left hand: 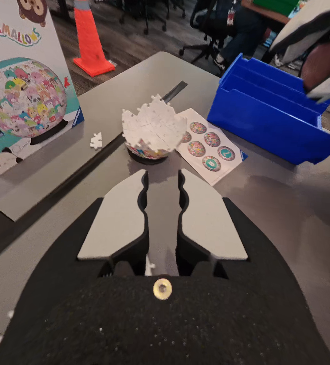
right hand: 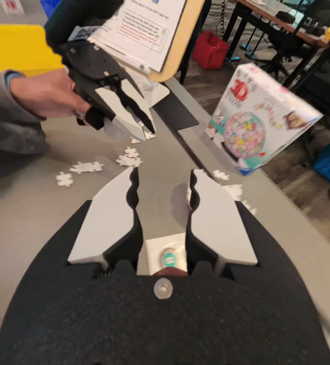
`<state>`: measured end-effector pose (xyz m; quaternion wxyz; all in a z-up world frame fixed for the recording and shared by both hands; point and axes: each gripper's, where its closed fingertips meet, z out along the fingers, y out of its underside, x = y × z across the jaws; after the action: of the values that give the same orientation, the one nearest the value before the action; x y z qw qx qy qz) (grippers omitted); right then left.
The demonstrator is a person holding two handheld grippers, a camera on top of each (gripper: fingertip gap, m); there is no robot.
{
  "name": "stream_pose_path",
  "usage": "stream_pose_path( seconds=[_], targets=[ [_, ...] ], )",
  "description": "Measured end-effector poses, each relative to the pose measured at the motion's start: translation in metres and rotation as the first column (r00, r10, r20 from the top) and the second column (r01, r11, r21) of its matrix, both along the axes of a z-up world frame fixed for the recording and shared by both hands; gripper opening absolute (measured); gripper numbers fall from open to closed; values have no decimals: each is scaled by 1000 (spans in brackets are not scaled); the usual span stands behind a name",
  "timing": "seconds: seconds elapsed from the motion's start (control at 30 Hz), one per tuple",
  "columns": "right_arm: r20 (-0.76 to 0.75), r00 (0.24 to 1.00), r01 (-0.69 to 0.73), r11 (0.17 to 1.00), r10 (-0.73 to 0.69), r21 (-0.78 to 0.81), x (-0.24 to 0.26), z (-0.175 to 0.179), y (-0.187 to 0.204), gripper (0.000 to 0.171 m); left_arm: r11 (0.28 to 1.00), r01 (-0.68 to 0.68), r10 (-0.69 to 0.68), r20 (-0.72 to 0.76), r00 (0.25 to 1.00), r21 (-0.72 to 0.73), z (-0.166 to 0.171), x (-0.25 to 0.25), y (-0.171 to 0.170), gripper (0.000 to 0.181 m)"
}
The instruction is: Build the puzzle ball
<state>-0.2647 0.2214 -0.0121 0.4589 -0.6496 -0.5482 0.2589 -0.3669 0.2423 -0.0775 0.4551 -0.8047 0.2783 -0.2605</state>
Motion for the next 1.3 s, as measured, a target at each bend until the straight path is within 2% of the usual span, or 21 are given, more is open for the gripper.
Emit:
stream_pose_path(
  seconds=[0.07,0.13,0.23,0.33,0.4,0.47,0.57,0.63,0.7,0.77,0.83,0.9,1.1,1.2,1.23,1.3],
  targets=[
    [-37,998,43,997,-45,-64,1,-31,-26,64,999,-37,37,-14,999,-3,-15,5,-32,33],
    [-57,994,88,995,-91,-53,5,-66,-46,65,996,-84,84,-40,996,-8,-33,9,-55,48],
    [-84,981,171,985,-174,-36,16,-113,-66,69,993,-116,115,-60,992,-20,-54,18,-80,61],
    [-47,979,195,980,-197,-37,26,-141,-75,70,988,-152,151,-46,987,-19,-63,25,-95,62],
    [-25,978,205,979,-205,-7,29,-140,-74,74,988,-156,156,5,988,4,-63,34,-101,60],
    [-85,967,242,970,-241,-2,30,-133,-70,74,991,-134,134,-2,991,31,-66,43,-108,63],
    [-123,958,253,966,-259,-61,24,-133,-69,92,985,-112,116,-23,993,132,-63,55,-120,65],
    [-134,958,247,967,-254,-67,23,-134,-69,93,984,-105,108,-14,994,141,-61,62,-126,69],
    [-149,953,256,965,-263,-64,25,-132,-68,94,987,-107,107,-1,994,120,-61,66,-129,78],
    [-153,954,249,965,-259,-80,28,-130,-70,93,989,-105,103,27,994,103,-60,67,-130,78],
    [-173,963,189,975,-208,-118,29,-128,-79,92,991,-118,114,73,991,58,-63,65,-131,83],
    [-208,958,163,973,-196,-165,31,-123,-82,85,994,-111,111,101,989,-1,-69,67,-132,81],
    [-193,958,169,963,-210,-212,33,-130,-77,92,997,-74,75,66,995,-13,-72,76,-138,83],
    [-182,954,196,957,-237,-216,33,-135,-72,94,997,-70,73,95,993,-37,-72,78,-139,83],
    [-177,947,226,949,-267,-221,35,-137,-66,94,994,-90,96,117,988,-57,-72,78,-136,83],
    [-145,917,339,917,-372,-209,47,-141,-36,88,969,-218,233,142,962,-111,-73,64,-116,75]
  ],
)
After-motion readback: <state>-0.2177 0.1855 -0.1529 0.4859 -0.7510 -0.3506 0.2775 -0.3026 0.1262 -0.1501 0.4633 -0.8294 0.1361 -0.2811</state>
